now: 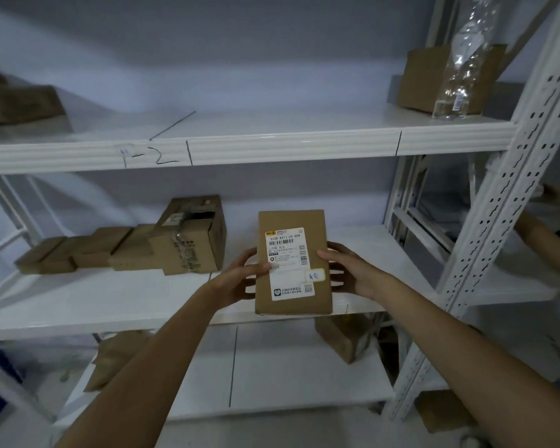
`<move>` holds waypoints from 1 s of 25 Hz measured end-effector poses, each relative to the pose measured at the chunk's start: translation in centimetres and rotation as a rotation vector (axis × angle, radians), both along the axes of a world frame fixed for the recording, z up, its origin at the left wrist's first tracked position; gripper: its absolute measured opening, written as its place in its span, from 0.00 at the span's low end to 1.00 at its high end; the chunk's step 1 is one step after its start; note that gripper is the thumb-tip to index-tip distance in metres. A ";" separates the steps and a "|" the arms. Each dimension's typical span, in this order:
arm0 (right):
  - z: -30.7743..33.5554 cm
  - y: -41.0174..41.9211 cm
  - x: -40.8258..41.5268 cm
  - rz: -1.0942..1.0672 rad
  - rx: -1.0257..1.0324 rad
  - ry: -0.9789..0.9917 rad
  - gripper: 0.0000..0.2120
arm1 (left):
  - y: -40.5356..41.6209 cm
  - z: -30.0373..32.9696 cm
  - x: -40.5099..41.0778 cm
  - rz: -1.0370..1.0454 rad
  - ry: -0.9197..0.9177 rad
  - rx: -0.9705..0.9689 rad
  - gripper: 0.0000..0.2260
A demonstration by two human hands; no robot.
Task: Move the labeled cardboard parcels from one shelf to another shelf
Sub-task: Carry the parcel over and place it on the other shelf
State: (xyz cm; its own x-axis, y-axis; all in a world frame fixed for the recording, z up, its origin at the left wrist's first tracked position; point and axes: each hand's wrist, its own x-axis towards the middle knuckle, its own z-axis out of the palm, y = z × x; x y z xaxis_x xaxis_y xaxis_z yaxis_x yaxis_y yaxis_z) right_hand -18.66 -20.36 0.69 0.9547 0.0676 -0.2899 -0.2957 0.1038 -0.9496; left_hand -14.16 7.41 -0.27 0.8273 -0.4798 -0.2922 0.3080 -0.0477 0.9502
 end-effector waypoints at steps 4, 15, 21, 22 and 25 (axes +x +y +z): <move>0.3 8.8 -4.5 0.016 -0.005 -0.018 0.30 | 8.9 0.4 -4.7 0.006 -0.012 -0.002 0.34; 16.7 22.8 -2.3 0.123 -0.098 -0.335 0.31 | 23.5 14.7 -4.6 0.067 -0.346 -0.144 0.33; 25.7 25.7 4.6 0.151 -0.089 -0.521 0.33 | 26.1 25.3 1.8 0.120 -0.545 -0.068 0.35; 26.7 26.0 6.0 0.145 -0.081 -0.540 0.33 | 26.2 26.6 3.0 0.118 -0.567 -0.063 0.36; 29.0 27.0 9.3 0.122 -0.055 -0.580 0.32 | 26.2 28.9 6.3 0.138 -0.578 -0.129 0.32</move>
